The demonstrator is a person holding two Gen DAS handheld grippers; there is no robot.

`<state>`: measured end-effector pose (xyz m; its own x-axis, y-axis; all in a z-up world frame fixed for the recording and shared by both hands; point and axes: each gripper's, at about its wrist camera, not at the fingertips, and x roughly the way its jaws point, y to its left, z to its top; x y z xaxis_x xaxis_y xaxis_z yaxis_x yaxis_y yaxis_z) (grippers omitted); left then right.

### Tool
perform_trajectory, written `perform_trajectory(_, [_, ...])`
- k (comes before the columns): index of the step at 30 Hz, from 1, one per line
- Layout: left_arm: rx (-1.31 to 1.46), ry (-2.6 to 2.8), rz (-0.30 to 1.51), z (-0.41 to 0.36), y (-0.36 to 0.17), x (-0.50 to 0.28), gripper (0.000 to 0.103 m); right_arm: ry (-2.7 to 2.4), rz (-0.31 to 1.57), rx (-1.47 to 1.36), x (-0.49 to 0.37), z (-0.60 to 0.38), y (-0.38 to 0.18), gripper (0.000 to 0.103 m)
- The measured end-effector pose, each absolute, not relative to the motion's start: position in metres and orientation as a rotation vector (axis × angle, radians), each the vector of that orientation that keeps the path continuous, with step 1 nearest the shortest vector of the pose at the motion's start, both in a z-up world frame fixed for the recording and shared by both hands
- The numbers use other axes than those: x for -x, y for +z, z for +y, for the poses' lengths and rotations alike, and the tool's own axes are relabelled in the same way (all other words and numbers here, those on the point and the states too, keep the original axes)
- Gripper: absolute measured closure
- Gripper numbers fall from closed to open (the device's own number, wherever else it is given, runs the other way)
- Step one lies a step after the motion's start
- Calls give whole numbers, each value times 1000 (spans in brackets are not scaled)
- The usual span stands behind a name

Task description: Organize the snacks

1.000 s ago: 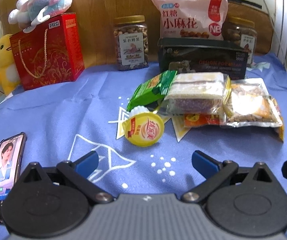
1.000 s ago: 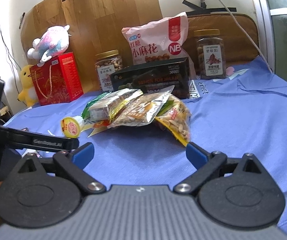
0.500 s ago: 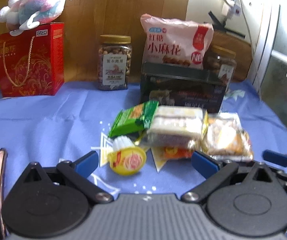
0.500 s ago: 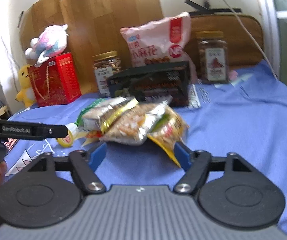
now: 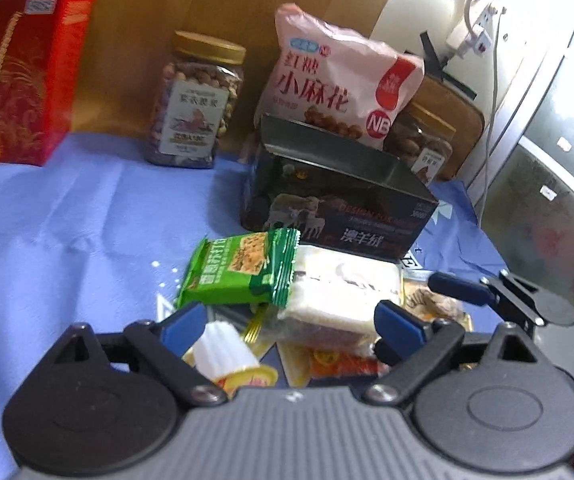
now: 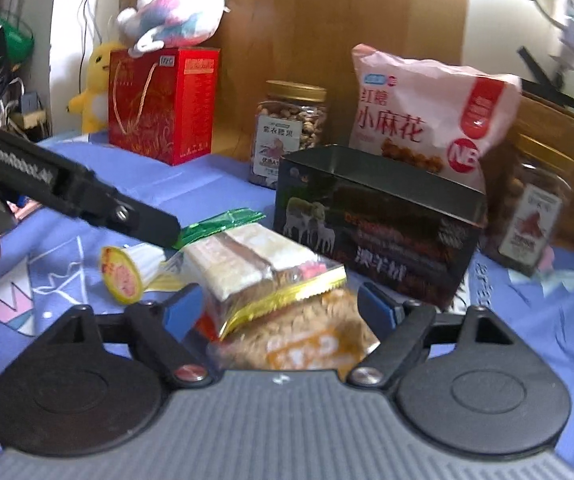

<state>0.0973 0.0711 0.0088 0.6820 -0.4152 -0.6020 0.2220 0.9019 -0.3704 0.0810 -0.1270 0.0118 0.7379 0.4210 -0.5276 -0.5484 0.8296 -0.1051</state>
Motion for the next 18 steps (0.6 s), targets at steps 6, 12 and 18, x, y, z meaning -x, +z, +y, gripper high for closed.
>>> perform_trajectory(6, [328,-416,792,60,-5,-119,28,622,528,303,-95,-116,1,24])
perform_trajectory(12, [326,-421,782,50,2,-106,36,656,508,296,-79,-117,4,73])
perform_trajectory(18, [362,-456,727,46,28,-91,38,628,426,225,-60,-134,22,83])
